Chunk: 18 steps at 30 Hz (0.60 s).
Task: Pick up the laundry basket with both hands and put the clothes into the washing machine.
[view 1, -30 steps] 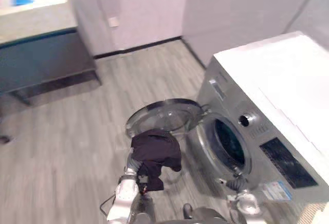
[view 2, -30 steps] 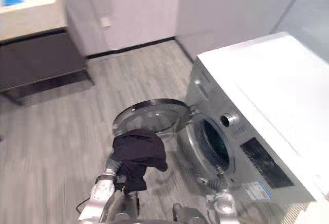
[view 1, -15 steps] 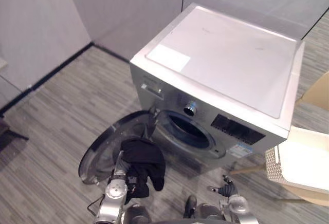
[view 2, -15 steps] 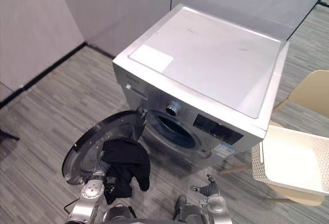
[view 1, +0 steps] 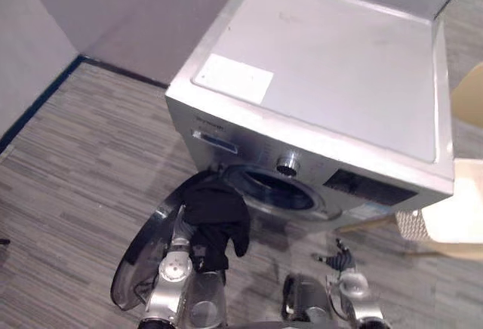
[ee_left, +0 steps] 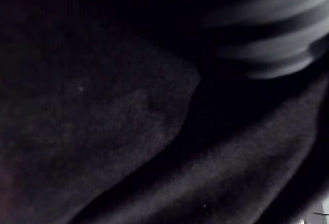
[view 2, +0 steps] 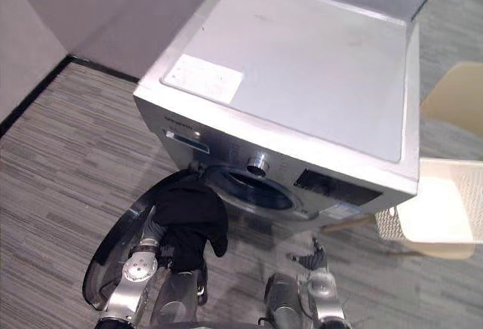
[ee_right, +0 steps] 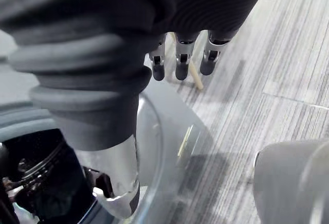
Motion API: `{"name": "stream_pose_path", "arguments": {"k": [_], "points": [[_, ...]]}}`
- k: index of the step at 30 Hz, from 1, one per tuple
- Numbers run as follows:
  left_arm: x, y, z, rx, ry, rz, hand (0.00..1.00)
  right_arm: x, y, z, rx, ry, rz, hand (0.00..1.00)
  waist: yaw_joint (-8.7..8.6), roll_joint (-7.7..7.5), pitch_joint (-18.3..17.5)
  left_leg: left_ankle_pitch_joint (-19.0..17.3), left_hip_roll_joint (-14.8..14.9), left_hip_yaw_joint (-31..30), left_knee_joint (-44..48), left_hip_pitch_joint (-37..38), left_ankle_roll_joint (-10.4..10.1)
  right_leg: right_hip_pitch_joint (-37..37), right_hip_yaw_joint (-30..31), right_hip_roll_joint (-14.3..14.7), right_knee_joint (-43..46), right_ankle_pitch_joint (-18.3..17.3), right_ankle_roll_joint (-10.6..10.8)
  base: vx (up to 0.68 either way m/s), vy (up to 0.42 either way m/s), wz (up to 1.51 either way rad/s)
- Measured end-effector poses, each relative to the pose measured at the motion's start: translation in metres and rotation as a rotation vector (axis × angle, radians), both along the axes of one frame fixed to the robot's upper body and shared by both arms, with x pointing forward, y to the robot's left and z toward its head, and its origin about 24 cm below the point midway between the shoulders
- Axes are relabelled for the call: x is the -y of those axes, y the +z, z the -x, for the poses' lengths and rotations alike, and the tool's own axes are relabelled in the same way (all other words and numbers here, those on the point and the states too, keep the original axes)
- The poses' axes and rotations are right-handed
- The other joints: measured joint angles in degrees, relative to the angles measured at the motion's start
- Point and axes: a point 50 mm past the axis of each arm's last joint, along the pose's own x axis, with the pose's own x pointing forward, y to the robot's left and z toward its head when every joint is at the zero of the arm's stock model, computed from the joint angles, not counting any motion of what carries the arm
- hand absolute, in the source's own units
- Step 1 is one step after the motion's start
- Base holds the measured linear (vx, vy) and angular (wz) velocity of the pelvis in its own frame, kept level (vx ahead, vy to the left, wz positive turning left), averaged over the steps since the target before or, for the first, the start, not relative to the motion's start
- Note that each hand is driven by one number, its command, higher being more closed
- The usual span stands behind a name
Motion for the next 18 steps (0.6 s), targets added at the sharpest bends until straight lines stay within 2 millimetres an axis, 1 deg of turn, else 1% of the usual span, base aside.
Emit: {"name": "stream_pose_path", "arguments": {"k": [1, 2, 3, 4, 5, 7, 8, 10, 11, 12, 13, 14, 15, 16, 18], "points": [[0.003, 0.012, -0.014, 0.056, 0.0, 0.011, 1.0, -0.001, 0.012, -0.016, 0.059, -0.003, 0.003, 0.0, 0.02, 0.03, 1.55, -1.52, 0.46, 0.57, 4.63, -4.85, 0.45, -5.12, 0.62, -0.63, 4.21, -2.1, 0.49, -0.2, 0.064, -0.46], [0.005, 0.021, -0.023, 0.095, 0.009, 0.018, 1.0, -0.002, 0.02, -0.027, 0.103, -0.004, 0.007, 0.0, 0.0, -0.03, 2.88, -2.4, 0.91, 0.89, 7.64, -7.81, 0.77, -8.35, 1.37, -0.81, 6.94, -3.47, 0.95, -0.22, 0.048, -0.38], [0.005, 0.028, -0.03, 0.123, 0.015, 0.024, 1.0, -0.003, 0.028, -0.036, 0.139, -0.007, 0.009, 0.0, -0.04, 0.07, 3.8, -3.29, 1.37, 0.88, 10.05, -10.23, 0.72, -11.2, 2.0, -0.77, 9.47, -4.14, 1.07, -0.23, 0.015, -0.34], [0.008, 0.04, -0.041, 0.172, 0.023, 0.034, 1.0, -0.004, 0.039, -0.047, 0.193, -0.018, 0.007, 0.0, -0.17, 0.06, 4.77, -4.92, 2.36, 1.03, 13.98, -14.72, 0.34, -16.42, 3.08, -0.48, 13.76, -5.24, 0.62, -0.18, 0.002, -0.28], [0.01, 0.044, -0.045, 0.191, 0.026, 0.039, 1.0, -0.004, 0.044, -0.051, 0.215, -0.022, 0.009, 0.0, -0.14, 0.06, 5.12, -5.24, 2.81, 1.06, 15.44, -16.53, 0.36, -18.48, 3.43, -0.31, 15.35, -5.64, 0.45, -0.2, -0.015, -0.33], [0.017, 0.067, -0.06, 0.284, 0.042, 0.065, 1.0, -0.005, 0.068, -0.069, 0.326, -0.041, 0.024, 0.0, -0.12, -0.05, 6.06, -6.56, 5.0, 0.71, 22.67, -26.35, 0.64, -29.36, 5.23, 0.76, 22.98, -6.86, 0.03, -0.19, -0.032, -0.37], [0.018, 0.072, -0.064, 0.303, 0.05, 0.067, 1.0, -0.006, 0.074, -0.073, 0.349, -0.044, 0.026, 0.0, -0.15, -0.08, 6.12, -6.79, 5.42, 0.61, 24.06, -28.62, 0.63, -31.87, 5.63, 1.19, 24.49, -7.09, 0.02, -0.18, -0.057, -0.38], [0.014, 0.098, -0.079, 0.397, 0.106, 0.089, 1.0, -0.007, 0.096, -0.087, 0.445, -0.061, 0.035, 0.0, -0.21, -0.13, 7.44, -7.63, 7.15, -0.53, 31.21, -37.8, 0.98, -41.94, 7.09, 2.41, 32.11, -8.03, 0.03, -0.14, -0.083, -0.31], [0.013, 0.104, -0.082, 0.415, 0.116, 0.092, 1.0, -0.007, 0.1, -0.088, 0.46, -0.067, 0.037, 0.0, -0.27, -0.14, 7.45, -7.92, 7.43, -0.91, 32.9, -39.87, 1.1, -44.08, 7.29, 2.59, 33.92, -8.44, -0.08, -0.11, -0.102, -0.21], [0.014, 0.117, -0.088, 0.463, 0.132, 0.097, 1.0, -0.006, 0.109, -0.091, 0.502, -0.082, 0.04, 0.0, -0.29, -0.38, 7.59, -8.47, 8.21, -1.4, 36.21, -44.13, 1.2, -48.56, 7.92, 3.18, 37.56, -9.35, 0.04, -0.09, -0.115, -0.1], [0.012, 0.131, -0.093, 0.51, 0.157, 0.103, 1.0, -0.004, 0.124, -0.096, 0.565, -0.09, 0.053, 0.0, -0.62, -0.4, 8.17, -8.9, 8.37, -2.53, 39.22, -47.52, 1.05, -51.86, 7.97, 3.32, 40.92, -10.0, -0.17, -0.09, -0.12, -0.06], [0.012, 0.136, -0.095, 0.53, 0.164, 0.106, 1.0, -0.004, 0.129, -0.098, 0.587, -0.093, 0.057, 0.0, -0.89, -0.47, 8.43, -9.15, 8.56, -2.99, 40.44, -48.81, 0.95, -53.06, 7.94, 3.43, 42.22, -10.33, -0.33, -0.08, -0.124, 0.03], [0.011, 0.15, -0.098, 0.573, 0.171, 0.1, 1.0, 0.0, 0.136, -0.099, 0.618, -0.111, 0.067, 0.0, -1.44, -0.72, 8.77, -9.46, 8.74, -3.86, 42.84, -51.49, 0.94, -55.54, 8.04, 3.55, 45.02, -11.18, -0.34, -0.06, -0.106, 0.06], [0.011, 0.158, -0.1, 0.602, 0.166, 0.094, 1.0, 0.002, 0.139, -0.099, 0.629, -0.121, 0.069, 0.0, -1.55, -1.04, 8.96, -9.58, 8.78, -4.21, 44.05, -52.76, 0.87, -56.94, 8.18, 3.56, 46.53, -11.55, -0.55, -0.07, -0.135, 0.07], [0.01, 0.184, -0.104, 0.689, 0.171, 0.063, 1.0, 0.005, 0.151, -0.099, 0.697, -0.142, 0.058, 0.0, -1.75, -1.36, 9.13, -10.12, 8.85, -5.72, 47.16, -56.63, 0.0, -60.55, 8.3, 3.99, 50.19, -12.55, -0.56, -0.06, -0.122, 0.03]]}}
